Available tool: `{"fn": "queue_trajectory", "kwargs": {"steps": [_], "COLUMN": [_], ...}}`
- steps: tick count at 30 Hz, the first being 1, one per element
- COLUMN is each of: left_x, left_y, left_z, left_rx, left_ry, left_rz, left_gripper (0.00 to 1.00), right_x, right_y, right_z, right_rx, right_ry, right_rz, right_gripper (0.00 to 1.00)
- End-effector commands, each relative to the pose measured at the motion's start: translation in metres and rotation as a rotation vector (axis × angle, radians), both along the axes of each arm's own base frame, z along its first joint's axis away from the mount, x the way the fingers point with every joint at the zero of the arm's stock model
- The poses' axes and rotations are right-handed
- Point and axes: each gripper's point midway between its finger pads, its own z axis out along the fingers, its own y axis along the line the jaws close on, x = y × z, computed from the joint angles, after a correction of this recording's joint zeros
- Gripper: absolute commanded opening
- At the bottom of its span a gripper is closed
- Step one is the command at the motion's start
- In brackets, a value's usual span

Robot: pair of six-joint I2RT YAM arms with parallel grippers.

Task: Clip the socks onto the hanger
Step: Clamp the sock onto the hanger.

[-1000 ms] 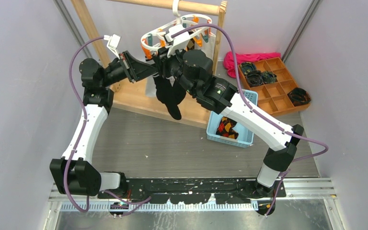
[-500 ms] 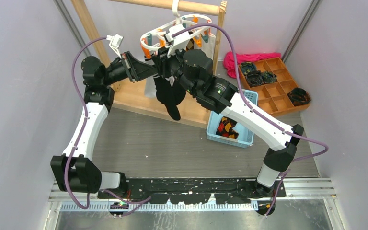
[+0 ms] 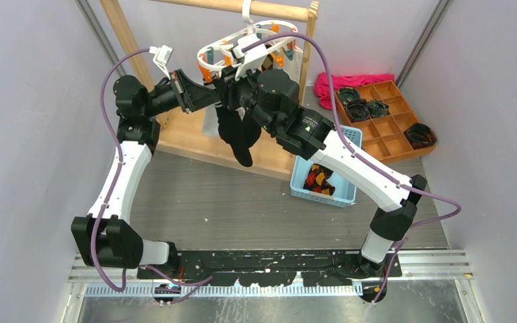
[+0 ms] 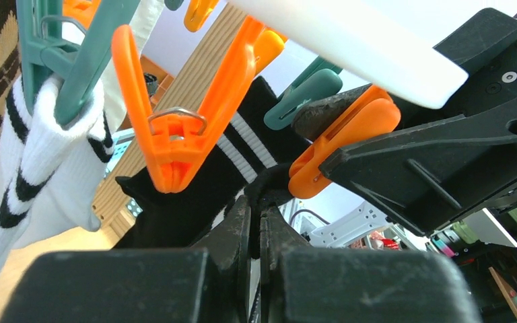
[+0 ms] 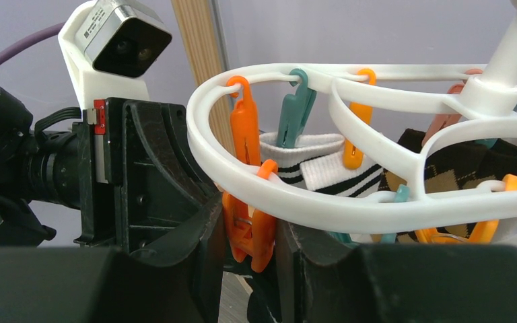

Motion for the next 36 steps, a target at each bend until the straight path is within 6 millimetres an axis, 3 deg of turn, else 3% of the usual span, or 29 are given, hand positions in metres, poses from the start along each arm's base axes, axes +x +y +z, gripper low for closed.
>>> {"fn": "queue_trajectory", "kwargs": {"steps": [1, 36], "left_x": [-0.006, -0.017], "left_y": [0.001, 0.005], "left_z": [0.020, 0.039], "left_rx": [0.002, -0.036], "left_ry": [-0.063, -0.080], "left_rz": [-0.015, -0.060], "left_gripper": [0.00, 0.00], "right_x": [-0.010, -0.005], "right_y": [-0.018, -0.023], "right_z": [0.035, 0.028], "right_rx": [0.072, -0.007], "right_ry": [-0.049, -0.091], "right_rz": [0.004, -0.013], "right_gripper": [0.11, 0.12]}}
